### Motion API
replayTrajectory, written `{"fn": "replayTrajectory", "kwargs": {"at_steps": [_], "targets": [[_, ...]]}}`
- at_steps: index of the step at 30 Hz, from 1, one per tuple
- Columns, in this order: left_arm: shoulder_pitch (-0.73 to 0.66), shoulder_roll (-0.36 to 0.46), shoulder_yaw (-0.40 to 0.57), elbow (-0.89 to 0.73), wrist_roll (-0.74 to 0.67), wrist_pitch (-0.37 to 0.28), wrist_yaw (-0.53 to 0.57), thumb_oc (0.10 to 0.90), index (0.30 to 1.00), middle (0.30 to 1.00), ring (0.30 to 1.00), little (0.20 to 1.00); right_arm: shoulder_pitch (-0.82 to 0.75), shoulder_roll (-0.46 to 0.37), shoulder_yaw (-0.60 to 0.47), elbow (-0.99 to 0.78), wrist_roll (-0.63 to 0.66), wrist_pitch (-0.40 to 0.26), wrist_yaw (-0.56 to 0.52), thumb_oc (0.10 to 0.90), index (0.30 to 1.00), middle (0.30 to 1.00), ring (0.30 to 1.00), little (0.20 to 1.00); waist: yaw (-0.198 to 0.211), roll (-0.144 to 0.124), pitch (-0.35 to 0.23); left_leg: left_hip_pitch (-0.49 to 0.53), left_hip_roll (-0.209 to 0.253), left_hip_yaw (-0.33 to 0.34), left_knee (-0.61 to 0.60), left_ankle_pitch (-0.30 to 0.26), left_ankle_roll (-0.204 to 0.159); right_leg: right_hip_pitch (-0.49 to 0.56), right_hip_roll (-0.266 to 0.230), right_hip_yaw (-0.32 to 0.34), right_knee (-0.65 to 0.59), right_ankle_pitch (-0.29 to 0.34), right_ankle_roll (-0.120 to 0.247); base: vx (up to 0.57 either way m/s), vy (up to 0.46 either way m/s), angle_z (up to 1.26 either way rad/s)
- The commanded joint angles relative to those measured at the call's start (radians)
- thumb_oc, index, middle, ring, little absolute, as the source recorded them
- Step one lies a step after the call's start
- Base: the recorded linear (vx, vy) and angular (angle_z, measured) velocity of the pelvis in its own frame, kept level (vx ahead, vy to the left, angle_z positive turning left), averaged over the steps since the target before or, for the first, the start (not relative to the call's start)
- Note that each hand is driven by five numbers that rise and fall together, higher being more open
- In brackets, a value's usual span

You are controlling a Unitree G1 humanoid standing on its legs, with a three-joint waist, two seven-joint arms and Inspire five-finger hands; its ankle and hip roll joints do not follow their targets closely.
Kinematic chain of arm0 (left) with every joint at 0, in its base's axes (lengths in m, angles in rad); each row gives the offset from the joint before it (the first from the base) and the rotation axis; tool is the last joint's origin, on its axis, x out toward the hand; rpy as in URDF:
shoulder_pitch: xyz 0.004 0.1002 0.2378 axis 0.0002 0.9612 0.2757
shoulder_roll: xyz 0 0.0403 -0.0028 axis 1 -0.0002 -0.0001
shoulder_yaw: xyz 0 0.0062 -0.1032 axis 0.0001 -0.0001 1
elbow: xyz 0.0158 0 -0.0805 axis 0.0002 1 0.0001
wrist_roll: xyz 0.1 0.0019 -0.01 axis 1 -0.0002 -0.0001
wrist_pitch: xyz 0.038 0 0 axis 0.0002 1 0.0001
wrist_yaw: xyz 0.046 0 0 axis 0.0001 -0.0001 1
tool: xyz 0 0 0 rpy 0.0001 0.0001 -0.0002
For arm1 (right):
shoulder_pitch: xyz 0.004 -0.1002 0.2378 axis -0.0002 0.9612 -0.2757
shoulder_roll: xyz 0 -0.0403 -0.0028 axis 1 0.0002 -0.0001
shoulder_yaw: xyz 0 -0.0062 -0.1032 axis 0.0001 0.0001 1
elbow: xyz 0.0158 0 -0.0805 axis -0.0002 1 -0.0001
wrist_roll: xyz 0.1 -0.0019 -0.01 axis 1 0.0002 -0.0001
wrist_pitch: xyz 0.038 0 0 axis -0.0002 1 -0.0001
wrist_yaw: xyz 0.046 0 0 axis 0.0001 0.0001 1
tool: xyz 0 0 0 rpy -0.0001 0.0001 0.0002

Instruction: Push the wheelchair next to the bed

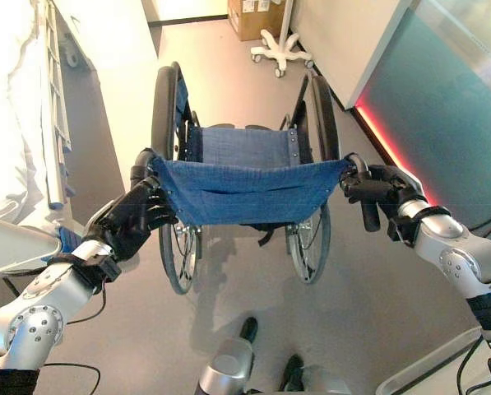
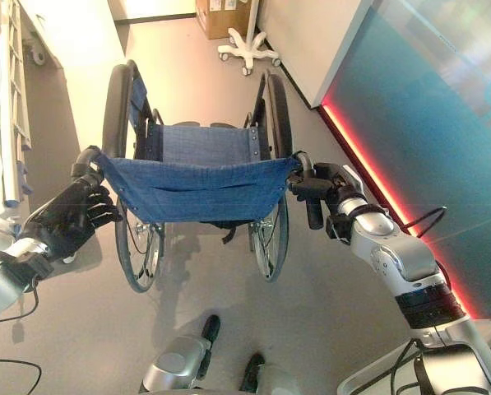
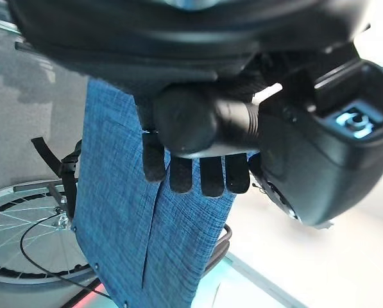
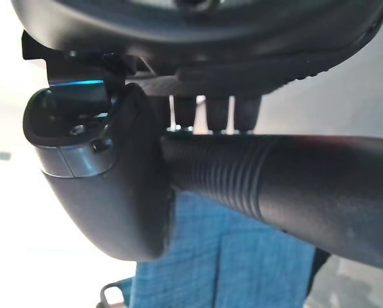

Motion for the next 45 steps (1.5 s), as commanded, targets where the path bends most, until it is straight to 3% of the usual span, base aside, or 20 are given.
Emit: {"fn": "replayTrajectory", "kwargs": {"at_steps": [1, 5, 7, 9, 12, 16, 18, 20, 21, 23, 25, 29, 30, 31, 36, 38, 40, 42, 43, 45], "targets": [[-0.11, 0.097, 0.066, -0.036, -0.043, -0.179, -0.004, 0.4, 0.3, 0.3, 0.3, 0.3, -0.149, -0.077, 0.023, -0.15, 0.048, -0.116, 0.064, 0.4, 0.3, 0.3, 0.3, 0.3, -0.008, -0.025, -0.106, 0.003, 0.082, -0.044, 0.056, -0.075, -0.117, -0.034, -0.061, 0.024, -0.124, 0.358, 0.02, 0.24, -0.477, 0.74], [-0.052, 0.049, 0.1, -0.065, -0.005, -0.165, -0.018, 0.4, 0.3, 0.3, 0.3, 0.3, -0.163, -0.082, 0.018, -0.189, 0.075, -0.053, 0.062, 0.4, 0.3, 0.3, 0.3, 0.3, 0.0, -0.055, -0.116, 0.023, 0.155, -0.063, 0.054, -0.072, -0.152, -0.006, -0.026, -0.005, -0.127, 0.312, 0.033, 0.27, -0.42, 0.43], [-0.002, 0.033, 0.115, -0.094, 0.009, -0.169, -0.03, 0.4, 0.3, 0.3, 0.3, 0.3, -0.172, -0.117, 0.028, -0.188, 0.113, -0.056, 0.064, 0.4, 0.3, 0.3, 0.3, 0.3, 0.005, -0.081, -0.135, 0.016, 0.21, -0.057, 0.057, -0.036, -0.176, 0.014, 0.013, -0.029, -0.132, 0.276, 0.002, 0.23, -0.415, 0.54], [0.022, 0.017, 0.121, -0.106, 0.022, -0.178, -0.034, 0.4, 0.3, 0.3, 0.3, 0.3, -0.185, -0.129, 0.046, -0.183, 0.13, -0.063, 0.065, 0.4, 0.3, 0.3, 0.3, 0.3, 0.006, -0.09, -0.138, 0.001, 0.238, -0.045, 0.087, 0.0, -0.184, 0.022, 0.036, -0.049, -0.13, 0.255, -0.024, 0.13, -0.299, 0.4], [0.042, -0.003, 0.127, -0.113, 0.03, -0.183, -0.034, 0.4, 0.3, 0.3, 0.3, 0.3, -0.186, -0.117, 0.069, -0.177, 0.119, -0.075, 0.063, 0.4, 0.3, 0.3, 0.3, 0.3, -0.002, -0.09, -0.13, -0.041, 0.266, 0.01, 0.193, 0.067, -0.184, 0.036, 0.078, -0.071, -0.116, 0.223, -0.071, 0.1, -0.267, 0.45], [0.053, -0.015, 0.142, -0.105, 0.03, -0.171, -0.036, 0.4, 0.3, 0.3, 0.3, 0.3, -0.145, -0.1, 0.065, -0.201, 0.086, -0.075, 0.072, 0.4, 0.3, 0.3, 0.3, 0.3, -0.018, -0.088, -0.114, -0.094, 0.273, 0.075, 0.355, 0.08, -0.172, 0.059, 0.116, -0.095, -0.097, 0.196, -0.116, 0.15, -0.229, 0.41], [0.046, -0.023, 0.145, -0.086, 0.041, -0.17, -0.041, 0.4, 0.3, 0.3, 0.3, 0.3, -0.133, -0.089, 0.066, -0.212, 0.07, -0.072, 0.074, 0.4, 0.3, 0.3, 0.3, 0.3, -0.015, -0.085, -0.11, -0.113, 0.234, 0.064, 0.384, 0.059, -0.161, 0.077, 0.122, -0.102, -0.096, 0.192, -0.119, 0.19, -0.113, 0.22], [0.023, -0.014, 0.144, -0.07, 0.042, -0.16, -0.041, 0.4, 0.3, 0.3, 0.3, 0.3, -0.153, -0.067, 0.09, -0.211, 0.048, -0.065, 0.062, 0.4, 0.3, 0.3, 0.3, 0.3, 0.0, -0.062, -0.11, -0.107, 0.147, 0.07, 0.295, 0.048, -0.15, 0.106, 0.145, -0.098, -0.104, 0.184, -0.114, 0.24, -0.044, -0.02], [0.019, -0.012, 0.141, -0.066, 0.042, -0.158, -0.042, 0.4, 0.3, 0.3, 0.3, 0.3, -0.157, -0.065, 0.093, -0.209, 0.047, -0.064, 0.06, 0.4, 0.3, 0.3, 0.3, 0.3, 0.002, -0.059, -0.11, -0.106, 0.143, 0.08, 0.277, 0.054, -0.152, 0.111, 0.147, -0.102, -0.105, 0.182, -0.114, 0.21, -0.011, -0.08], [-0.033, -0.002, 0.101, -0.038, 0.056, -0.142, -0.047, 0.4, 0.3, 0.3, 0.3, 0.3, -0.169, -0.049, 0.108, -0.189, 0.03, -0.064, 0.043, 0.4, 0.3, 0.3, 0.3, 0.3, 0.007, -0.029, -0.12, -0.153, 0.124, 0.164, 0.149, 0.114, -0.171, 0.15, 0.173, -0.143, -0.117, 0.155, -0.123, 0.26, -0.005, 0.11], [-0.059, -0.005, 0.067, -0.018, 0.073, -0.146, -0.05, 0.4, 0.3, 0.3, 0.3, 0.3, -0.16, -0.039, 0.114, -0.174, 0.019, -0.078, 0.039, 0.4, 0.3, 0.3, 0.3, 0.3, 0.014, -0.005, -0.127, -0.183, 0.109, 0.202, 0.044, 0.166, -0.183, 0.183, 0.202, -0.155, -0.124, 0.133, -0.127, 0.3, 0.003, 0.34], [-0.085, -0.006, 0.03, -0.001, 0.081, -0.161, -0.045, 0.4, 0.3, 0.3, 0.3, 0.3, -0.12, -0.004, 0.114, -0.136, -0.025, -0.111, 0.047, 0.4, 0.3, 0.3, 0.3, 0.3, 0.037, 0.026, -0.132, -0.218, 0.087, 0.222, -0.099, 0.291, -0.203, 0.26, 0.26, -0.138, -0.129, 0.083, -0.145, 0.39, 0.003, -0.04], [-0.09, -0.007, 0.027, 0.001, 0.081, -0.161, -0.043, 0.4, 0.3, 0.3, 0.3, 0.3, -0.116, 0.004, 0.115, -0.131, -0.032, -0.113, 0.047, 0.4, 0.3, 0.3, 0.3, 0.3, 0.04, 0.028, -0.133, -0.222, 0.08, 0.218, -0.093, 0.288, -0.197, 0.265, 0.263, -0.133, -0.122, 0.072, -0.148, 0.49, 0.044, -0.56], [-0.102, 0.003, 0.032, 0.004, 0.073, -0.153, -0.04, 0.4, 0.3, 0.3, 0.3, 0.3, -0.111, 0.02, 0.115, -0.113, -0.039, -0.117, 0.05, 0.4, 0.3, 0.3, 0.3, 0.3, 0.048, 0.018, -0.139, -0.218, 0.056, 0.197, -0.06, 0.228, -0.17, 0.27, 0.253, -0.118, -0.083, 0.041, -0.145, 0.43, 0.055, -0.45], [-0.138, 0.029, 0.03, 0.024, 0.063, -0.11, -0.054, 0.4, 0.3, 0.3, 0.3, 0.3, -0.081, 0.012, 0.089, -0.091, -0.036, -0.127, 0.069, 0.4, 0.3, 0.3, 0.3, 0.3, 0.049, -0.013, -0.168, -0.208, 0.031, 0.228, 0.033, 0.099, -0.104, 0.277, 0.205, -0.127, 0.037, 0.004, -0.108, 0.41, 0.107, -0.18], [-0.139, 0.027, 0.032, 0.043, 0.074, -0.103, -0.088, 0.4, 0.3, 0.3, 0.3, 0.3, -0.055, 0.005, 0.064, -0.084, -0.038, -0.136, 0.078, 0.4, 0.3, 0.3, 0.3, 0.3, 0.049, -0.02, -0.18, -0.185, 0.005, 0.219, 0.037, 0.077, -0.074, 0.258, 0.177, -0.131, 0.159, 0.06, -0.069, 0.44, 0.189, -0.02], [-0.152, 0.039, 0.038, 0.057, 0.06, -0.093, -0.099, 0.4, 0.3, 0.3, 0.3, 0.3, -0.038, 0.003, 0.043, -0.084, -0.04, -0.144, 0.08, 0.4, 0.3, 0.3, 0.3, 0.3, 0.044, -0.019, -0.189, -0.157, -0.016, 0.2, 0.029, 0.061, -0.044, 0.205, 0.163, -0.113, 0.343, 0.2, -0.002, 0.35, 0.176, 0.2], [-0.163, 0.047, 0.042, 0.068, 0.048, -0.079, -0.101, 0.4, 0.3, 0.3, 0.3, 0.3, -0.035, 0.003, 0.033, -0.089, -0.038, -0.142, 0.083, 0.4, 0.3, 0.3, 0.3, 0.3, 0.039, -0.017, -0.19, -0.138, -0.023, 0.191, 0.029, 0.049, -0.033, 0.16, 0.152, -0.102, 0.444, 0.268, 0.027, 0.26, 0.119, 0.23], [-0.167, 0.047, 0.042, 0.07, 0.048, -0.073, -0.102, 0.4, 0.3, 0.3, 0.3, 0.3, -0.04, 0.005, 0.035, -0.091, -0.039, -0.138, 0.079, 0.4, 0.3, 0.3, 0.3, 0.3, 0.037, -0.014, -0.19, -0.129, -0.023, 0.182, 0.033, 0.042, -0.031, 0.137, 0.14, -0.096, 0.468, 0.274, 0.024, 0.24, 0.067, 0.22], [-0.173, 0.054, 0.037, 0.077, 0.044, -0.069, -0.1, 0.4, 0.3, 0.3, 0.3, 0.3, -0.049, -0.001, 0.032, -0.1, -0.039, -0.126, 0.083, 0.4, 0.3, 0.3, 0.3, 0.3, 0.02, -0.007, -0.184, -0.123, -0.023, 0.163, 0.048, 0.032, -0.035, 0.102, 0.13, -0.086, 0.415, 0.205, -0.005, 0.26, 0.001, 0.2]]}}
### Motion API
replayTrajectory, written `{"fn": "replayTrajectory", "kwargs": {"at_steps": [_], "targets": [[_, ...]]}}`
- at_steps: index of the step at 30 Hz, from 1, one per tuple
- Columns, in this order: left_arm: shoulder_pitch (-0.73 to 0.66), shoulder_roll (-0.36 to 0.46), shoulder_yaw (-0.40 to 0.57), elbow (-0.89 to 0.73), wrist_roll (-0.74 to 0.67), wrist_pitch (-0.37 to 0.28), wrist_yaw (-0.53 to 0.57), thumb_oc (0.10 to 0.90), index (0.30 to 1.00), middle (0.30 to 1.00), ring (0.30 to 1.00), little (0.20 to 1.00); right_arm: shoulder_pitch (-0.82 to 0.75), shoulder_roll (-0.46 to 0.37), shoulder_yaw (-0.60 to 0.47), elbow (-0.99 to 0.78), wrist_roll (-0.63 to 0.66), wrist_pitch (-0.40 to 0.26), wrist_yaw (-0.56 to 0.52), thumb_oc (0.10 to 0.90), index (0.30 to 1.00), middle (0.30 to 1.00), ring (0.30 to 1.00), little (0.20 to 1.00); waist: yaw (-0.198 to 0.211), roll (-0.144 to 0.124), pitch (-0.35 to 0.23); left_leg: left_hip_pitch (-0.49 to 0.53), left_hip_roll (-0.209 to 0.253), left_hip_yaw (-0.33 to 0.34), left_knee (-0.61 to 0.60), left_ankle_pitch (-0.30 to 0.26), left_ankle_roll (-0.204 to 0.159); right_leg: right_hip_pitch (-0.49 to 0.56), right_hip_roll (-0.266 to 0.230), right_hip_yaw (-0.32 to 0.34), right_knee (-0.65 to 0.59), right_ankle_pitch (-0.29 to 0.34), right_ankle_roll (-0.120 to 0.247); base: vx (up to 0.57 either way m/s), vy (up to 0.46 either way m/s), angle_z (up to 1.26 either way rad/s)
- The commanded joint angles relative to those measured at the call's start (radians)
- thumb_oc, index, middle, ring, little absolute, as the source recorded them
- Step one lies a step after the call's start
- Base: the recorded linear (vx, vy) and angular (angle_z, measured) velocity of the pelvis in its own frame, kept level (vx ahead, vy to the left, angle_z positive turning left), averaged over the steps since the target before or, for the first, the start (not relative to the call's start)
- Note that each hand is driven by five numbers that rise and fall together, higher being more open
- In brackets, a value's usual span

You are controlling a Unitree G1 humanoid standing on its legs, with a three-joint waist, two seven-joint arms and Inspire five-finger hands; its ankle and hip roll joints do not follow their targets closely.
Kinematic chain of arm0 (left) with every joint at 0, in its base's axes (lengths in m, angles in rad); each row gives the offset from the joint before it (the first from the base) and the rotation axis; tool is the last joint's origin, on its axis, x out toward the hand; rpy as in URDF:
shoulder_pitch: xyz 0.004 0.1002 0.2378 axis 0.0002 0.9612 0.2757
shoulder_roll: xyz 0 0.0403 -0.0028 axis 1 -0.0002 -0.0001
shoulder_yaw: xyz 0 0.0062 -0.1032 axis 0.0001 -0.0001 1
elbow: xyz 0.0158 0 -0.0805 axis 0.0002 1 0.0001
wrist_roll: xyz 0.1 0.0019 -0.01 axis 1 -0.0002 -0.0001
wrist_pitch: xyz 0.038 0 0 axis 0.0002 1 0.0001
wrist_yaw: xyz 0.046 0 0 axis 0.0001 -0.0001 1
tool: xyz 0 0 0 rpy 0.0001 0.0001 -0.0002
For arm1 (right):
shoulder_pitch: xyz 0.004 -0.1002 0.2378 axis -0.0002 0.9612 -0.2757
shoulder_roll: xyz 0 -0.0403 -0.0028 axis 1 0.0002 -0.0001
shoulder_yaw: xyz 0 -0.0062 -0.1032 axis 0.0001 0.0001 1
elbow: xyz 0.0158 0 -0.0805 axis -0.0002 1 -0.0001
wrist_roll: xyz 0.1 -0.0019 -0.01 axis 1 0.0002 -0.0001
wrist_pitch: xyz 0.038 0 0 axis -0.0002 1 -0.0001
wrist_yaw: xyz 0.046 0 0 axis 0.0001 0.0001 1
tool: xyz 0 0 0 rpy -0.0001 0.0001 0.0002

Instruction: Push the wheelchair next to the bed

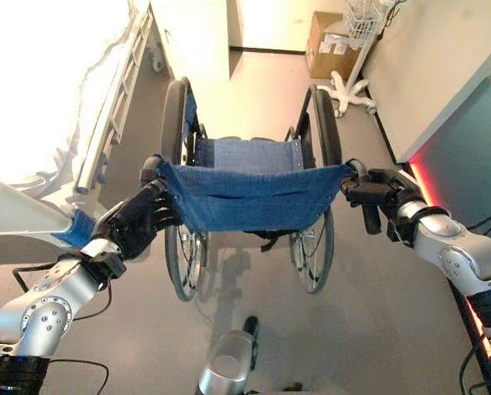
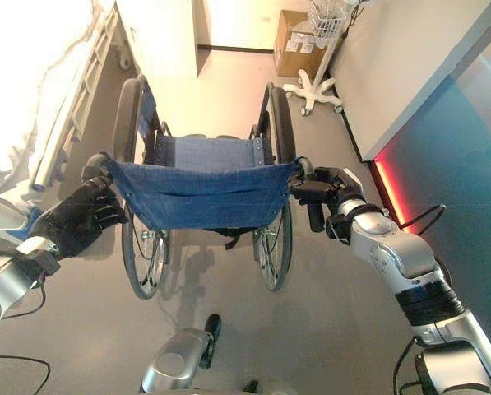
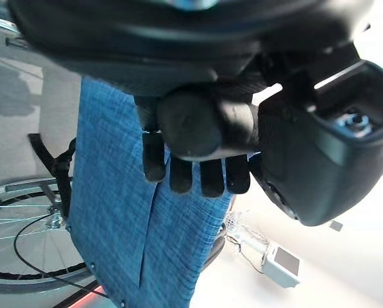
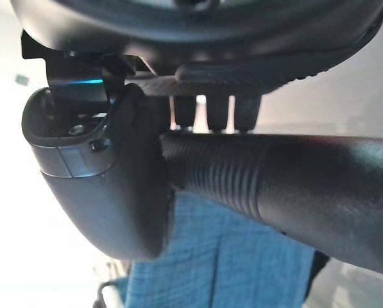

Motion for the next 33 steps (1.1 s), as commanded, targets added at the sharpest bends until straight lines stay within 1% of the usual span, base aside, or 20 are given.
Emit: {"fn": "replayTrajectory", "kwargs": {"at_steps": [1, 3, 4, 6, 7, 10, 12, 14, 15, 17, 19, 21, 22, 23, 24, 25, 26, 28, 30, 33], "targets": [[-0.108, 0.08, 0.068, -0.012, -0.034, -0.108, -0.025, 0.4, 0.3, 0.3, 0.3, 0.3, -0.034, -0.013, -0.003, -0.131, -0.033, -0.158, 0.102, 0.4, 0.3, 0.3, 0.3, 0.3, -0.039, 0.008, -0.152, -0.05, -0.06, -0.068, -0.059, 0.085, -0.052, 0.08, 0.125, -0.032, -0.245, 0.267, -0.062, 0.24, -0.058, 0.14], [-0.106, 0.088, 0.071, -0.013, -0.053, -0.116, -0.024, 0.4, 0.3, 0.3, 0.3, 0.3, -0.027, -0.031, -0.016, -0.143, -0.024, -0.151, 0.106, 0.4, 0.3, 0.3, 0.3, 0.3, -0.047, 0.015, -0.149, -0.061, -0.061, -0.093, -0.043, 0.087, -0.066, 0.075, 0.139, -0.02, -0.335, 0.23, -0.088, 0.18, -0.07, 0.37], [-0.108, 0.093, 0.071, -0.012, -0.076, -0.138, -0.014, 0.4, 0.3, 0.3, 0.3, 0.3, -0.024, -0.051, -0.031, -0.15, -0.021, -0.148, 0.113, 0.4, 0.3, 0.3, 0.3, 0.3, -0.061, 0.02, -0.137, -0.066, -0.066, -0.139, -0.008, 0.085, -0.085, 0.064, 0.128, 0.004, -0.494, 0.199, -0.119, 0.17, -0.089, 0.35], [-0.117, 0.092, 0.064, -0.006, -0.094, -0.152, -0.009, 0.4, 0.3, 0.3, 0.3, 0.3, -0.026, -0.064, -0.039, -0.145, -0.023, -0.154, 0.124, 0.4, 0.3, 0.3, 0.3, 0.3, -0.079, 0.023, -0.123, -0.066, -0.072, -0.169, 0.021, 0.083, -0.096, 0.048, 0.114, 0.031, -0.593, 0.235, -0.121, 0.15, -0.107, 0.33], [-0.135, 0.089, 0.046, -0.011, -0.095, -0.17, 0.005, 0.4, 0.3, 0.3, 0.3, 0.3, -0.038, -0.08, -0.042, -0.142, -0.02, -0.163, 0.125, 0.4, 0.3, 0.3, 0.3, 0.3, -0.104, 0.024, -0.104, -0.055, -0.079, -0.196, 0.037, 0.053, -0.099, 0.016, 0.087, 0.077, -0.686, 0.318, -0.099, 0.16, -0.17, 0.61], [-0.154, 0.093, 0.024, -0.026, -0.082, -0.186, 0.026, 0.4, 0.3, 0.3, 0.3, 0.3, -0.065, -0.093, -0.053, -0.163, 0.008, -0.15, 0.112, 0.4, 0.3, 0.3, 0.3, 0.3, -0.145, 0.015, -0.081, 0.012, -0.054, -0.22, 0.029, -0.029, -0.093, -0.084, 0.03, 0.129, -0.781, 0.448, -0.035, 0.32, -0.287, 0.81], [-0.144, 0.094, 0.025, -0.04, -0.069, -0.19, 0.032, 0.4, 0.3, 0.3, 0.3, 0.3, -0.073, -0.097, -0.07, -0.194, 0.042, -0.122, 0.102, 0.4, 0.3, 0.3, 0.3, 0.3, -0.162, 0.003, -0.079, 0.08, -0.026, -0.239, 0.023, -0.088, -0.09, -0.147, 0.01, 0.136, -0.809, 0.495, -0.014, 0.57, -0.383, 0.49], [-0.136, 0.088, 0.031, -0.052, -0.056, -0.18, 0.025, 0.4, 0.3, 0.3, 0.3, 0.3, -0.073, -0.091, -0.079, -0.2, 0.048, -0.112, 0.097, 0.4, 0.3, 0.3, 0.3, 0.3, -0.168, -0.005, -0.08, 0.113, -0.011, -0.249, 0.033, -0.116, -0.086, -0.157, 0.021, 0.136, -0.783, 0.486, -0.014, 0.48, -0.32, 0.47], [-0.126, 0.077, 0.033, -0.056, -0.054, -0.177, 0.011, 0.4, 0.3, 0.3, 0.3, 0.3, -0.081, -0.094, -0.077, -0.193, 0.06, -0.112, 0.095, 0.4, 0.3, 0.3, 0.3, 0.3, -0.165, -0.014, -0.089, 0.114, -0.003, -0.261, 0.069, -0.111, -0.09, -0.139, 0.029, 0.13, -0.762, 0.461, -0.022, 0.43, -0.304, 0.57], [-0.126, 0.062, 0.021, -0.071, -0.05, -0.17, 0.02, 0.4, 0.3, 0.3, 0.3, 0.3, -0.097, -0.105, -0.072, -0.163, 0.067, -0.113, 0.112, 0.4, 0.3, 0.3, 0.3, 0.3, -0.168, -0.016, -0.106, 0.122, 0.018, -0.27, 0.115, -0.072, -0.111, -0.124, 0.053, 0.122, -0.723, 0.437, -0.045, 0.44, -0.246, 0.84], [-0.117, 0.044, 0.008, -0.082, -0.051, -0.171, 0.028, 0.4, 0.3, 0.3, 0.3, 0.3, -0.111, -0.133, -0.061, -0.159, 0.09, -0.099, 0.114, 0.4, 0.3, 0.3, 0.3, 0.3, -0.177, -0.01, -0.124, 0.114, 0.052, -0.269, 0.221, 0.058, -0.156, -0.109, 0.08, 0.106, -0.683, 0.409, -0.086, 0.36, -0.167, 0.72], [-0.116, 0.037, 0.011, -0.088, -0.056, -0.157, 0.043, 0.4, 0.3, 0.3, 0.3, 0.3, -0.122, -0.154, -0.046, -0.156, 0.09, -0.093, 0.129, 0.4, 0.3, 0.3, 0.3, 0.3, -0.188, -0.018, -0.126, 0.063, 0.071, -0.228, 0.435, 0.149, -0.182, -0.076, 0.088, 0.077, -0.679, 0.387, -0.131, 0.27, -0.19, 0.47], [-0.116, 0.035, 0.01, -0.088, -0.06, -0.156, 0.048, 0.4, 0.3, 0.3, 0.3, 0.3, -0.123, -0.159, -0.039, -0.157, 0.089, -0.096, 0.129, 0.4, 0.3, 0.3, 0.3, 0.3, -0.19, -0.021, -0.124, 0.04, 0.067, -0.218, 0.5, 0.161, -0.183, -0.065, 0.09, 0.075, -0.678, 0.381, -0.142, 0.31, -0.191, 0.34], [-0.116, 0.032, 0.009, -0.084, -0.068, -0.157, 0.053, 0.4, 0.3, 0.3, 0.3, 0.3, -0.125, -0.165, -0.023, -0.163, 0.086, -0.101, 0.126, 0.4, 0.3, 0.3, 0.3, 0.3, -0.191, -0.02, -0.116, -0.033, 0.041, -0.212, 0.625, 0.176, -0.182, -0.04, 0.101, 0.075, -0.674, 0.369, -0.162, 0.3, -0.156, 0.17], [-0.115, 0.032, 0.01, -0.08, -0.073, -0.158, 0.052, 0.4, 0.3, 0.3, 0.3, 0.3, -0.124, -0.168, -0.022, -0.17, 0.089, -0.1, 0.124, 0.4, 0.3, 0.3, 0.3, 0.3, -0.193, -0.018, -0.109, -0.079, 0.025, -0.2, 0.686, 0.176, -0.18, -0.025, 0.111, 0.079, -0.67, 0.362, -0.173, 0.28, -0.132, 0.02], [-0.117, 0.03, 0.012, -0.077, -0.077, -0.155, 0.053, 0.4, 0.3, 0.3, 0.3, 0.3, -0.122, -0.167, -0.022, -0.173, 0.09, -0.099, 0.123, 0.4, 0.3, 0.3, 0.3, 0.3, -0.193, -0.016, -0.106, -0.1, 0.019, -0.196, 0.69, 0.174, -0.176, -0.018, 0.117, 0.081, -0.668, 0.36, -0.177, 0.31, -0.114, -0.16], [-0.126, 0.025, 0.018, -0.068, -0.074, -0.139, 0.049, 0.4, 0.3, 0.3, 0.3, 0.3, -0.115, -0.158, -0.03, -0.187, 0.086, -0.084, 0.118, 0.4, 0.3, 0.3, 0.3, 0.3, -0.187, -0.014, -0.094, -0.145, 0.001, -0.186, 0.656, 0.142, -0.159, 0.009, 0.134, 0.091, -0.666, 0.352, -0.179, 0.35, -0.085, -0.04], [-0.123, 0.03, 0.027, -0.062, -0.078, -0.128, 0.044, 0.4, 0.3, 0.3, 0.3, 0.3, -0.108, -0.148, -0.03, -0.204, 0.075, -0.07, 0.114, 0.4, 0.3, 0.3, 0.3, 0.3, -0.179, -0.007, -0.089, -0.147, -0.008, -0.167, 0.524, 0.128, -0.149, 0.037, 0.155, 0.103, -0.67, 0.336, -0.173, 0.36, -0.048, 0.33], [-0.112, 0.043, 0.029, -0.047, -0.079, -0.131, 0.025, 0.4, 0.3, 0.3, 0.3, 0.3, -0.112, -0.135, -0.011, -0.204, 0.067, -0.063, 0.105, 0.4, 0.3, 0.3, 0.3, 0.3, -0.174, 0.002, -0.09, -0.118, 0.045, -0.105, 0.286, 0.179, -0.162, 0.086, 0.182, 0.09, -0.685, 0.303, -0.175, 0.4, -0.004, 0.39], [-0.105, 0.029, 0.014, -0.037, -0.05, -0.14, -0.012, 0.4, 0.3, 0.3, 0.3, 0.3, -0.101, -0.119, -0.004, -0.185, 0.064, -0.078, 0.103, 0.4, 0.3, 0.3, 0.3, 0.3, -0.158, 0.034, -0.095, -0.142, 0.084, -0.098, -0.005, 0.277, -0.197, 0.149, 0.225, 0.088, -0.702, 0.265, -0.179, 0.43, 0.065, 0.14]]}}
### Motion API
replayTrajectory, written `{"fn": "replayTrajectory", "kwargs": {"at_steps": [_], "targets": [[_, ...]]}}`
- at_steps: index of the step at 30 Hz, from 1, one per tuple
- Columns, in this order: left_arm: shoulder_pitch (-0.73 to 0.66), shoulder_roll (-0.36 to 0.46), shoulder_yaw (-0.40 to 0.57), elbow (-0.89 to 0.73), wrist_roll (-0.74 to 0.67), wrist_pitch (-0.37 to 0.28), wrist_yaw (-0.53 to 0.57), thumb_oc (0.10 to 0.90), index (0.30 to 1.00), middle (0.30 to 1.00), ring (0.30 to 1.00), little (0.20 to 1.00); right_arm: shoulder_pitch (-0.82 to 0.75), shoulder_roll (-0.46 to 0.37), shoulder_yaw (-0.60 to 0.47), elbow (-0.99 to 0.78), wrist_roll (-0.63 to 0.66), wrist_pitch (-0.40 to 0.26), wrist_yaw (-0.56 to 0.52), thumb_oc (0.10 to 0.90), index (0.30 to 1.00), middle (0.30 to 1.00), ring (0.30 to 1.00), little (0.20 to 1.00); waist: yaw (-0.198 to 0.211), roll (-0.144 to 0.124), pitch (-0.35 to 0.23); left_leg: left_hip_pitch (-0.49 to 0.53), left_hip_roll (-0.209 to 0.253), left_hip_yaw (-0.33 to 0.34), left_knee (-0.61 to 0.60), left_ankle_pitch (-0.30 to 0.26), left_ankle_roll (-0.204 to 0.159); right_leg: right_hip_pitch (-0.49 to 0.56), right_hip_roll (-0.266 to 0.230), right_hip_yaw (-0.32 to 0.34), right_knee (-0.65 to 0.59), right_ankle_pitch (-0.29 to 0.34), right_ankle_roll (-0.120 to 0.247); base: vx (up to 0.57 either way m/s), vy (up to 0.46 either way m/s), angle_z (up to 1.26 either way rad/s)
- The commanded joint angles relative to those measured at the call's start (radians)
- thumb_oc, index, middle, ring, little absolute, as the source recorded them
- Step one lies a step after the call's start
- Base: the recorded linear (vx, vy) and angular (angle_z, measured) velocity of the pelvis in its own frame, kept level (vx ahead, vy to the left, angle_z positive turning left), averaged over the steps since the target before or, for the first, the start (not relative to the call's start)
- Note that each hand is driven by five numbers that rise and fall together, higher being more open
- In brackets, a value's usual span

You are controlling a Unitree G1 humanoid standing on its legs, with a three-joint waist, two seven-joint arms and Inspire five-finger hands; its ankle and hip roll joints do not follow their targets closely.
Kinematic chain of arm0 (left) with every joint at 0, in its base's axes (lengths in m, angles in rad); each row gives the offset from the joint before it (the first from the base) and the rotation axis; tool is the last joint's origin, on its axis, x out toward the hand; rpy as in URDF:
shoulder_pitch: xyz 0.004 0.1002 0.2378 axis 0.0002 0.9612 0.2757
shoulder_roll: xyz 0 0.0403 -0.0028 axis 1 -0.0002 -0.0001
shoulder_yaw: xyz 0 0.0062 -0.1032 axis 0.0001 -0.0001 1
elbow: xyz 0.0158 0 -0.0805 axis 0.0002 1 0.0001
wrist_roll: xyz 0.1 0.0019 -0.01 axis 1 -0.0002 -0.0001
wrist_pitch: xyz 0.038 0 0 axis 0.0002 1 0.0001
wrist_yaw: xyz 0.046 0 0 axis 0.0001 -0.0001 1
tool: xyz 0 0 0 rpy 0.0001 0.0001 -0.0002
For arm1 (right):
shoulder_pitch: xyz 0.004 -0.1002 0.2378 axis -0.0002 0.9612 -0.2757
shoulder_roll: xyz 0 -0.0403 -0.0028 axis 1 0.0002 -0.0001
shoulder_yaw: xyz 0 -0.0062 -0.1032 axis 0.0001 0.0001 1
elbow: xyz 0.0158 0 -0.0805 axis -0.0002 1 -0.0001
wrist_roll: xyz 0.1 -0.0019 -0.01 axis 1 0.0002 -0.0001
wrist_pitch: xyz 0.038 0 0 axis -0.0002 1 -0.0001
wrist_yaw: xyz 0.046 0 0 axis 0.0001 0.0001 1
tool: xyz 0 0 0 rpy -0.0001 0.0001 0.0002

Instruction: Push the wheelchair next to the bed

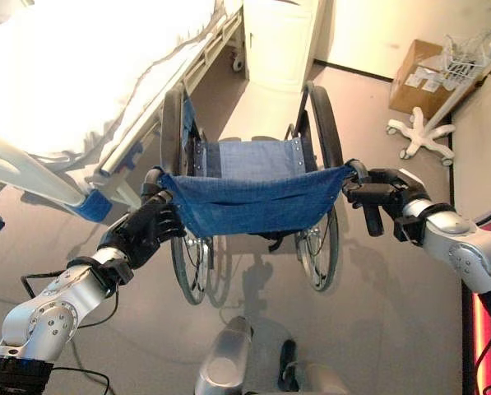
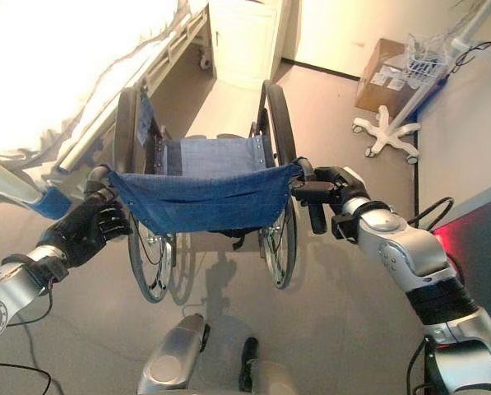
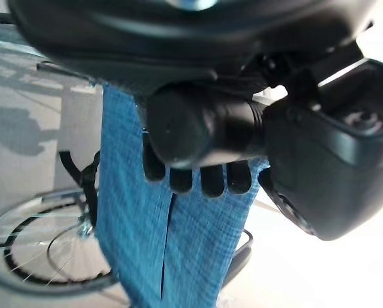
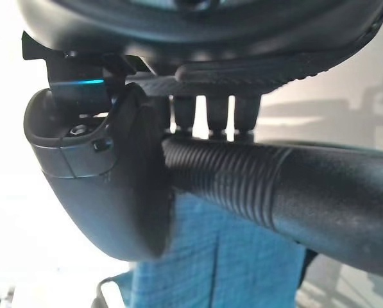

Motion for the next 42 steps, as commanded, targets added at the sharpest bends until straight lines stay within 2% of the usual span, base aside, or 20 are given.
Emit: {"fn": "replayTrajectory", "kwargs": {"at_steps": [1, 2, 4, 8, 9, 13, 16, 20, 21, 26, 28, 31, 33, 35, 36, 38, 39, 40, 41, 42], "targets": [[-0.13, 0.015, 0.066, -0.041, 0.001, -0.134, -0.043, 0.4, 0.3, 0.3, 0.3, 0.3, -0.056, -0.038, 0.001, -0.165, 0.03, -0.114, 0.049, 0.4, 0.3, 0.3, 0.3, 0.3, -0.077, 0.024, -0.126, -0.063, 0.055, 0.039, -0.102, 0.29, 0.002, 0.134, 0.091, -0.138, -0.12, 0.108, 0.007, 0.53, 0.068, 0.18], [-0.13, 0.002, 0.043, -0.051, 0.022, -0.138, -0.042, 0.4, 0.3, 0.3, 0.3, 0.3, -0.027, -0.027, -0.004, -0.166, 0.029, -0.123, 0.048, 0.4, 0.3, 0.3, 0.3, 0.3, -0.073, 0.027, -0.121, -0.058, 0.067, 0.047, -0.189, 0.335, -0.013, 0.17, 0.097, -0.133, -0.125, 0.093, 0.005, 0.5, 0.053, 0.15], [-0.134, -0.011, 0.024, -0.063, 0.052, -0.136, -0.043, 0.4, 0.3, 0.3, 0.3, 0.3, 0.015, -0.008, -0.013, -0.171, 0.016, -0.129, 0.067, 0.4, 0.3, 0.3, 0.3, 0.3, -0.071, 0.034, -0.123, -0.066, 0.071, 0.041, -0.251, 0.342, -0.02, 0.202, 0.102, -0.115, -0.118, 0.066, 0.005, 0.5, 0.073, -0.15], [-0.171, 0.002, 0.007, -0.071, 0.069, -0.106, -0.048, 0.4, 0.3, 0.3, 0.3, 0.3, 0.079, 0.024, -0.019, -0.192, 0.007, -0.142, 0.078, 0.4, 0.3, 0.3, 0.3, 0.3, -0.077, 0.036, -0.146, -0.044, 0.051, 0.056, -0.19, 0.263, 0.007, 0.228, 0.08, -0.101, -0.083, 0.01, 0.017, 0.4, 0.09, -0.46], [-0.198, 0.008, -0.008, -0.05, 0.081, -0.095, -0.073, 0.4, 0.3, 0.3, 0.3, 0.3, 0.111, 0.05, -0.025, -0.194, -0.005, -0.145, 0.082, 0.4, 0.3, 0.3, 0.3, 0.3, -0.078, 0.034, -0.161, -0.042, 0.033, 0.07, -0.14, 0.205, 0.027, 0.235, 0.062, -0.11, -0.055, -0.012, 0.026, 0.49, 0.135, -0.29], [-0.24, 0.032, -0.03, -0.025, 0.078, -0.079, -0.095, 0.4, 0.3, 0.3, 0.3, 0.3, 0.137, 0.068, -0.028, -0.198, 0.009, -0.151, 0.063, 0.4, 0.3, 0.3, 0.3, 0.3, -0.077, 0.034, -0.18, -0.038, 0.0, 0.063, -0.082, 0.148, 0.059, 0.225, 0.042, -0.121, 0.021, -0.034, 0.042, 0.33, 0.115, -0.12], [-0.281, 0.063, -0.045, -0.01, 0.05, -0.054, -0.106, 0.4, 0.3, 0.3, 0.3, 0.3, 0.169, 0.08, -0.047, -0.207, 0.028, -0.154, 0.054, 0.4, 0.3, 0.3, 0.3, 0.3, -0.082, 0.031, -0.197, -0.028, -0.039, 0.048, -0.042, 0.11, 0.09, 0.196, 0.029, -0.12, 0.119, -0.012, 0.06, 0.35, 0.144, 0.06], [-0.306, 0.095, -0.056, 0.0, 0.034, -0.033, -0.109, 0.4, 0.3, 0.3, 0.3, 0.3, 0.2, 0.09, -0.065, -0.205, 0.033, -0.162, 0.037, 0.4, 0.3, 0.3, 0.3, 0.3, -0.084, 0.028, -0.218, 0.011, -0.079, 0.058, -0.049, 0.072, 0.139, 0.126, 0.011, -0.147, 0.331, 0.102, 0.113, 0.27, 0.142, 0.17], [-0.308, 0.102, -0.053, 0.003, 0.028, -0.031, -0.101, 0.4, 0.3, 0.3, 0.3, 0.3, 0.195, 0.087, -0.058, -0.203, 0.04, -0.168, 0.04, 0.4, 0.3, 0.3, 0.3, 0.3, -0.089, 0.034, -0.219, 0.04, -0.083, 0.06, -0.055, 0.056, 0.151, 0.065, 0.002, -0.154, 0.408, 0.136, 0.126, 0.24, 0.103, -0.01], [-0.326, 0.12, -0.057, 0.009, -0.007, -0.041, -0.062, 0.4, 0.3, 0.3, 0.3, 0.3, 0.17, 0.076, -0.063, -0.207, 0.034, -0.158, 0.062, 0.4, 0.3, 0.3, 0.3, 0.3, -0.122, 0.05, -0.192, 0.08, -0.088, 0.045, -0.024, 0.016, 0.147, -0.042, -0.004, -0.164, 0.281, 0.09, 0.085, 0.21, 0.023, -0.2], [-0.356, 0.101, -0.082, 0.007, 0.002, -0.055, -0.046, 0.4, 0.3, 0.3, 0.3, 0.3, 0.152, 0.074, -0.065, -0.206, 0.03, -0.151, 0.065, 0.4, 0.3, 0.3, 0.3, 0.3, -0.175, 0.052, -0.153, 0.179, -0.1, 0.004, -0.027, -0.044, 0.152, -0.16, -0.07, -0.133, 0.094, 0.189, 0.109, 0.34, -0.113, -0.2], [-0.364, 0.088, -0.104, -0.009, 0.01, -0.062, -0.029, 0.4, 0.3, 0.3, 0.3, 0.3, 0.163, 0.064, -0.085, -0.224, 0.042, -0.142, 0.066, 0.4, 0.3, 0.3, 0.3, 0.3, -0.213, 0.037, -0.135, 0.246, -0.107, -0.023, -0.022, -0.108, 0.148, -0.214, -0.12, -0.097, -0.089, 0.303, 0.15, 0.39, -0.188, 0.4], [-0.359, 0.079, -0.108, -0.013, 0.029, -0.066, -0.008, 0.4, 0.3, 0.3, 0.3, 0.3, 0.161, 0.059, -0.107, -0.243, 0.061, -0.126, 0.075, 0.4, 0.3, 0.3, 0.3, 0.3, -0.23, 0.025, -0.129, 0.293, -0.084, -0.032, 0.003, -0.168, 0.141, -0.239, -0.128, -0.096, -0.136, 0.337, 0.164, 0.43, -0.216, 0.87], [-0.356, 0.069, -0.114, -0.006, 0.045, -0.072, -0.024, 0.4, 0.3, 0.3, 0.3, 0.3, 0.148, 0.063, -0.105, -0.241, 0.082, -0.122, 0.065, 0.4, 0.3, 0.3, 0.3, 0.3, -0.235, 0.018, -0.136, 0.303, -0.07, -0.034, 0.029, -0.183, 0.139, -0.229, -0.116, -0.091, -0.11, 0.309, 0.159, 0.33, -0.184, 0.65], [-0.353, 0.057, -0.12, -0.009, 0.056, -0.073, -0.021, 0.4, 0.3, 0.3, 0.3, 0.3, 0.139, 0.061, -0.101, -0.238, 0.106, -0.119, 0.052, 0.4, 0.3, 0.3, 0.3, 0.3, -0.241, 0.016, -0.147, 0.314, -0.056, -0.037, 0.051, -0.173, 0.128, -0.223, -0.1, -0.091, -0.09, 0.298, 0.149, 0.45, -0.229, 0.65], [-0.343, 0.038, -0.126, -0.021, 0.088, -0.075, -0.02, 0.4, 0.3, 0.3, 0.3, 0.3, 0.128, 0.056, -0.096, -0.228, 0.131, -0.097, 0.028, 0.4, 0.3, 0.3, 0.3, 0.3, -0.252, 0.026, -0.168, 0.329, -0.005, -0.045, 0.125, -0.063, 0.078, -0.214, -0.061, -0.096, -0.041, 0.28, 0.114, 0.37, -0.182, 0.56], [-0.336, 0.035, -0.12, -0.031, 0.08, -0.057, -0.015, 0.4, 0.3, 0.3, 0.3, 0.3, 0.121, 0.044, -0.095, -0.222, 0.149, -0.077, 0.016, 0.4, 0.3, 0.3, 0.3, 0.3, -0.25, 0.022, -0.177, 0.292, 0.021, -0.036, 0.268, 0.046, 0.041, -0.182, -0.051, -0.112, -0.037, 0.265, 0.082, 0.32, -0.204, 0.56], [-0.334, 0.032, -0.117, -0.037, 0.079, -0.043, -0.006, 0.4, 0.3, 0.3, 0.3, 0.3, 0.115, 0.036, -0.086, -0.22, 0.156, -0.07, 0.007, 0.4, 0.3, 0.3, 0.3, 0.3, -0.245, 0.017, -0.176, 0.231, 0.02, -0.03, 0.384, 0.092, 0.029, -0.152, -0.049, -0.118, -0.044, 0.255, 0.061, 0.39, -0.248, 0.67], [-0.331, 0.028, -0.114, -0.03, 0.082, -0.037, -0.008, 0.4, 0.3, 0.3, 0.3, 0.3, 0.113, 0.033, -0.087, -0.211, 0.157, -0.068, 0.011, 0.4, 0.3, 0.3, 0.3, 0.3, -0.239, 0.009, -0.166, 0.125, 0.01, -0.029, 0.502, 0.117, 0.026, -0.112, -0.047, -0.12, -0.045, 0.245, 0.041, 0.27, -0.158, 0.33], [-0.33, 0.027, -0.112, -0.029, 0.082, -0.035, -0.008, 0.4, 0.3, 0.3, 0.3, 0.3, 0.114, 0.029, -0.089, -0.211, 0.161, -0.067, 0.012, 0.4, 0.3, 0.3, 0.3, 0.3, -0.235, 0.007, -0.162, 0.094, 0.01, -0.025, 0.517, 0.114, 0.029, -0.099, -0.045, -0.121, -0.047, 0.242, 0.037, 0.26, -0.092, 0.1]]}}
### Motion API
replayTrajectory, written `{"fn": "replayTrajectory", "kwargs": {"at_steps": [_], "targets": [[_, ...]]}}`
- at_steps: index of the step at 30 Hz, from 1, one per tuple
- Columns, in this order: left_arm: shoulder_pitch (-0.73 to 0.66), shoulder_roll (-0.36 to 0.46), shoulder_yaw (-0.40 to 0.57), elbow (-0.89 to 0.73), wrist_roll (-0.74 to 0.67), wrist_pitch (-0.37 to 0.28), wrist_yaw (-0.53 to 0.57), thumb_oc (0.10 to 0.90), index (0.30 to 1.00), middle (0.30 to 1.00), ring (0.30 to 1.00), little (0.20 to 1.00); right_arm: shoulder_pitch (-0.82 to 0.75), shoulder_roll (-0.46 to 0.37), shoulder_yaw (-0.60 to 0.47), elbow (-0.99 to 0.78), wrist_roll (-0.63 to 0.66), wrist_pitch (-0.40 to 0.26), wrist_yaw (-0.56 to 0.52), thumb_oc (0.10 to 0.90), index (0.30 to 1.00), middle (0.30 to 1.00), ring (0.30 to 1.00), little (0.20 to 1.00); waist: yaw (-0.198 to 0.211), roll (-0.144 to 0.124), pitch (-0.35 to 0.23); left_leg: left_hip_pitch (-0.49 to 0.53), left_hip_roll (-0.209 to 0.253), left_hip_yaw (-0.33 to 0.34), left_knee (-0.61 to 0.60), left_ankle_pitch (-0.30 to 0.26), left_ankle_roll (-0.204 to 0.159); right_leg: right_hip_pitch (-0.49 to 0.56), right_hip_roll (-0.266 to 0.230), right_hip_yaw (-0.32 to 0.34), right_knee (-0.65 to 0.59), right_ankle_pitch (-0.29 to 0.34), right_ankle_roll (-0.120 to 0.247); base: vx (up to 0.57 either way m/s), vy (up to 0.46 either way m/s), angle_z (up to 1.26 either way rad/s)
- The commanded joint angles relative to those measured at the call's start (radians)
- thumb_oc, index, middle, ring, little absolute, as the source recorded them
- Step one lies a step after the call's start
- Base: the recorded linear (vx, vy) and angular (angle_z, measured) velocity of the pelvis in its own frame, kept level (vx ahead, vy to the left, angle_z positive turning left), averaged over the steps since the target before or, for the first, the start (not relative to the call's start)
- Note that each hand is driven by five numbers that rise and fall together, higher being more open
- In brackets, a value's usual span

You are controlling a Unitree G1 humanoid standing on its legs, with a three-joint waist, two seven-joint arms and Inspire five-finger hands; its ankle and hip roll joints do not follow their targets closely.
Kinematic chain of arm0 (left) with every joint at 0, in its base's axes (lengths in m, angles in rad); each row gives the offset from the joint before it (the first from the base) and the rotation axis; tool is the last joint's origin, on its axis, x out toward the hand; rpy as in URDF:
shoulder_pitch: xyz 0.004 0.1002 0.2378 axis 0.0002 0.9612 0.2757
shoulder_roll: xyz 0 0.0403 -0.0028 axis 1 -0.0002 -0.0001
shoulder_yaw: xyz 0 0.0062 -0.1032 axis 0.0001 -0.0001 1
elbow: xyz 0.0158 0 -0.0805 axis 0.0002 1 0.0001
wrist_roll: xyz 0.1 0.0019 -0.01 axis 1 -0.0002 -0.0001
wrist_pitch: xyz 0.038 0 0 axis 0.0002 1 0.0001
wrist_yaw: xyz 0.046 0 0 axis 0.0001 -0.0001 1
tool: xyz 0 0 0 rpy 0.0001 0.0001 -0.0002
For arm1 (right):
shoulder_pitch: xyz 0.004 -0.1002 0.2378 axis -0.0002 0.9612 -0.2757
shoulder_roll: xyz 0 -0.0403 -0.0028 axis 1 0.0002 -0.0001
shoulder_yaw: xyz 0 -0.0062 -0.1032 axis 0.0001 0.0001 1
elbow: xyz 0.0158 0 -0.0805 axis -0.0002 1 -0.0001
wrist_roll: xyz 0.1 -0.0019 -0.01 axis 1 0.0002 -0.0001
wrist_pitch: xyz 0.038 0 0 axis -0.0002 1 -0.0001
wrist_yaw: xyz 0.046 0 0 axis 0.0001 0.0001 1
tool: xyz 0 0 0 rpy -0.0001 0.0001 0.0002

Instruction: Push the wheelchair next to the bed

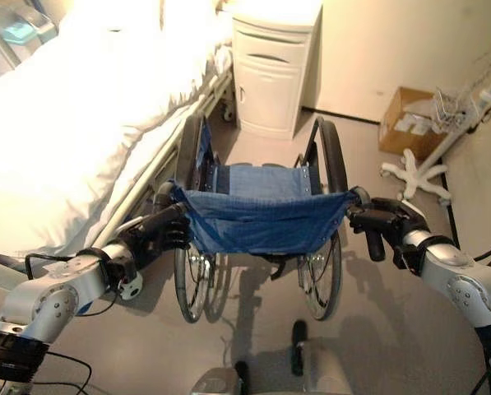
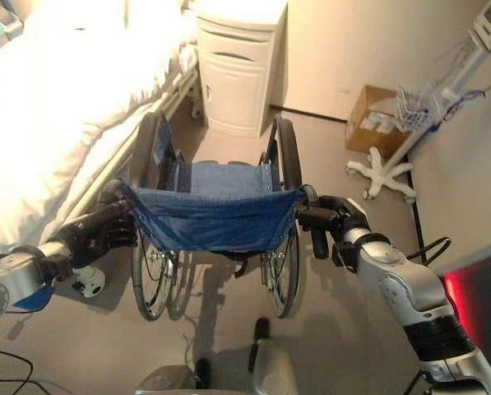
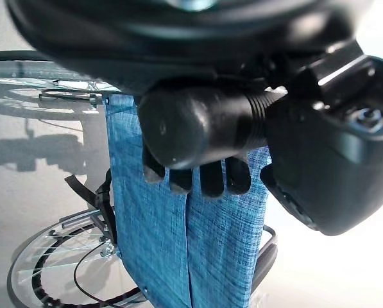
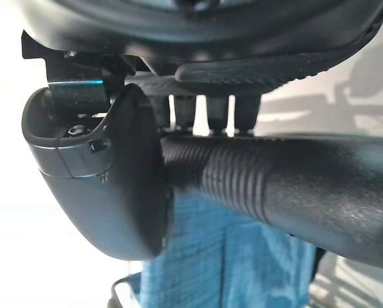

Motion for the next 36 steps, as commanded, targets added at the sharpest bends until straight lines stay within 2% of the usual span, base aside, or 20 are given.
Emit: {"fn": "replayTrajectory", "kwargs": {"at_steps": [1, 2, 3, 5, 7, 8, 10, 11, 12, 13, 15, 19, 22, 23, 24, 26, 30, 36], "targets": [[-0.236, -0.078, 0.046, -0.074, -0.041, -0.149, 0.002, 0.4, 0.3, 0.3, 0.3, 0.3, -0.122, -0.049, 0.002, -0.133, 0.131, -0.096, 0.069, 0.4, 0.3, 0.3, 0.3, 0.3, -0.058, 0.042, -0.079, -0.129, 0.05, -0.09, 0.218, 0.305, -0.014, 0.086, -0.013, -0.021, -0.149, 0.115, 0.015, 0.22, -0.01, -0.19], [-0.233, -0.075, 0.048, -0.068, -0.049, -0.158, 0.006, 0.4, 0.3, 0.3, 0.3, 0.3, -0.117, -0.047, 0.0, -0.138, 0.128, -0.092, 0.074, 0.4, 0.3, 0.3, 0.3, 0.3, -0.059, 0.045, -0.073, -0.124, 0.072, -0.075, 0.163, 0.294, -0.011, 0.103, -0.011, -0.024, -0.155, 0.109, 0.016, 0.26, 0.051, -0.11], [-0.226, -0.074, 0.051, -0.058, -0.054, -0.172, 0.003, 0.4, 0.3, 0.3, 0.3, 0.3, -0.113, -0.04, 0.001, -0.141, 0.117, -0.085, 0.08, 0.4, 0.3, 0.3, 0.3, 0.3, -0.061, 0.052, -0.07, -0.104, 0.105, -0.058, 0.065, 0.313, -0.019, 0.122, -0.006, -0.028, -0.159, 0.098, 0.019, 0.27, 0.145, 0.03], [-0.211, -0.079, 0.059, -0.045, -0.067, -0.194, 0.003, 0.4, 0.3, 0.3, 0.3, 0.3, -0.116, -0.03, 0.016, -0.145, 0.091, -0.07, 0.083, 0.4, 0.3, 0.3, 0.3, 0.3, -0.056, 0.076, -0.066, -0.094, 0.155, -0.041, -0.181, 0.387, -0.04, 0.159, 0.014, -0.023, -0.173, 0.074, 0.026, 0.28, 0.234, 0.16], [-0.189, -0.095, 0.061, -0.043, -0.06, -0.208, -0.006, 0.4, 0.3, 0.3, 0.3, 0.3, -0.11, -0.032, 0.024, -0.131, 0.08, -0.079, 0.086, 0.4, 0.3, 0.3, 0.3, 0.3, -0.037, 0.091, -0.056, -0.11, 0.17, -0.067, -0.356, 0.469, -0.065, 0.21, 0.018, -0.011, -0.192, 0.048, 0.027, 0.29, 0.255, 0.11], [-0.183, -0.103, 0.061, -0.042, -0.055, -0.21, -0.009, 0.4, 0.3, 0.3, 0.3, 0.3, -0.107, -0.034, 0.027, -0.123, 0.079, -0.089, 0.09, 0.4, 0.3, 0.3, 0.3, 0.3, -0.029, 0.093, -0.051, -0.123, 0.171, -0.081, -0.376, 0.482, -0.07, 0.225, 0.015, -0.009, -0.198, 0.04, 0.026, 0.23, 0.202, -0.07], [-0.175, -0.114, 0.064, -0.035, -0.043, -0.211, -0.017, 0.4, 0.3, 0.3, 0.3, 0.3, -0.104, -0.039, 0.028, -0.114, 0.077, -0.103, 0.103, 0.4, 0.3, 0.3, 0.3, 0.3, -0.022, 0.093, -0.047, -0.129, 0.163, -0.086, -0.379, 0.466, -0.066, 0.238, 0.006, -0.005, -0.206, 0.03, 0.027, 0.14, 0.139, -0.34], [-0.175, -0.123, 0.064, -0.032, -0.03, -0.212, -0.021, 0.4, 0.3, 0.3, 0.3, 0.3, -0.103, -0.043, 0.029, -0.111, 0.079, -0.11, 0.108, 0.4, 0.3, 0.3, 0.3, 0.3, -0.025, 0.089, -0.051, -0.113, 0.161, -0.068, -0.396, 0.426, -0.057, 0.239, -0.004, -0.008, -0.213, 0.028, 0.032, 0.08, 0.128, -0.6], [-0.176, -0.127, 0.061, -0.031, -0.026, -0.216, -0.021, 0.4, 0.3, 0.3, 0.3, 0.3, -0.103, -0.044, 0.03, -0.112, 0.078, -0.112, 0.107, 0.4, 0.3, 0.3, 0.3, 0.3, -0.025, 0.089, -0.052, -0.105, 0.158, -0.065, -0.405, 0.414, -0.055, 0.238, -0.008, -0.011, -0.214, 0.028, 0.035, 0.09, 0.197, -0.99], [-0.181, -0.134, 0.048, -0.026, -0.021, -0.232, -0.017, 0.4, 0.3, 0.3, 0.3, 0.3, -0.095, -0.045, 0.032, -0.118, 0.079, -0.123, 0.098, 0.4, 0.3, 0.3, 0.3, 0.3, -0.024, 0.091, -0.056, -0.081, 0.14, -0.067, -0.436, 0.376, -0.048, 0.233, -0.022, -0.021, -0.221, 0.033, 0.045, 0.08, 0.199, -1.06], [-0.203, -0.134, 0.037, -0.014, -0.028, -0.24, -0.009, 0.4, 0.3, 0.3, 0.3, 0.3, -0.084, -0.036, 0.023, -0.115, 0.07, -0.136, 0.098, 0.4, 0.3, 0.3, 0.3, 0.3, -0.026, 0.095, -0.06, -0.051, 0.119, -0.061, -0.459, 0.339, -0.04, 0.221, -0.042, -0.024, -0.229, 0.045, 0.064, 0.09, 0.25, -0.85], [-0.268, -0.115, 0.006, -0.005, -0.01, -0.246, 0.007, 0.4, 0.3, 0.3, 0.3, 0.3, -0.094, -0.008, 0.027, -0.11, 0.054, -0.165, 0.07, 0.4, 0.3, 0.3, 0.3, 0.3, -0.028, 0.094, -0.04, -0.036, 0.082, -0.053, -0.462, 0.301, -0.018, 0.178, -0.08, -0.013, -0.218, 0.068, 0.099, 0.0, 0.156, -0.26], [-0.295, -0.101, 0.0, -0.018, -0.019, -0.231, 0.046, 0.4, 0.3, 0.3, 0.3, 0.3, -0.09, 0.012, 0.018, -0.129, 0.052, -0.165, 0.055, 0.4, 0.3, 0.3, 0.3, 0.3, -0.022, 0.089, -0.023, -0.039, 0.062, -0.04, -0.454, 0.281, 0.002, 0.155, -0.102, -0.014, -0.196, 0.072, 0.115, -0.02, 0.131, -0.06], [-0.298, -0.09, 0.0, -0.01, 0.024, -0.227, 0.026, 0.4, 0.3, 0.3, 0.3, 0.3, -0.089, 0.019, 0.018, -0.133, 0.052, -0.16, 0.05, 0.4, 0.3, 0.3, 0.3, 0.3, -0.018, 0.086, -0.022, -0.032, 0.061, -0.03, -0.455, 0.276, 0.008, 0.155, -0.107, -0.032, -0.188, 0.07, 0.118, 0.03, 0.1, -0.12], [-0.297, -0.078, -0.004, -0.017, 0.036, -0.255, 0.002, 0.4, 0.3, 0.3, 0.3, 0.3, -0.085, 0.023, 0.013, -0.138, 0.05, -0.156, 0.055, 0.4, 0.3, 0.3, 0.3, 0.3, -0.01, 0.081, -0.02, -0.03, 0.06, -0.012, -0.449, 0.267, 0.013, 0.154, -0.114, -0.062, -0.181, 0.068, 0.122, 0.02, 0.055, -0.13], [-0.272, -0.079, 0.013, -0.1, 0.015, -0.251, 0.066, 0.4, 0.3, 0.3, 0.3, 0.3, -0.065, 0.02, 0.007, -0.156, 0.056, -0.158, 0.061, 0.4, 0.3, 0.3, 0.3, 0.3, 0.008, 0.078, -0.023, -0.03, 0.061, 0.008, -0.441, 0.259, 0.017, 0.149, -0.115, -0.099, -0.174, 0.067, 0.122, 0.02, 0.037, -0.18], [-0.255, -0.076, 0.037, -0.116, -0.028, -0.202, 0.083, 0.4, 0.3, 0.3, 0.3, 0.3, -0.027, 0.035, -0.005, -0.131, 0.025, -0.18, 0.088, 0.4, 0.3, 0.3, 0.3, 0.3, 0.02, 0.068, -0.046, -0.019, 0.049, 0.019, -0.45, 0.245, 0.027, 0.176, -0.107, -0.104, -0.219, 0.072, 0.117, 0.06, -0.018, -0.24], [-0.264, -0.079, 0.028, -0.094, -0.019, -0.211, 0.106, 0.4, 0.3, 0.3, 0.3, 0.3, -0.04, 0.041, 0.011, -0.106, 0.02, -0.204, 0.072, 0.4, 0.3, 0.3, 0.3, 0.3, 0.025, 0.068, -0.064, -0.003, 0.049, 0.018, -0.482, 0.246, 0.026, 0.197, -0.099, -0.106, -0.269, 0.084, 0.116, 0.0, -0.057, -0.04]]}}
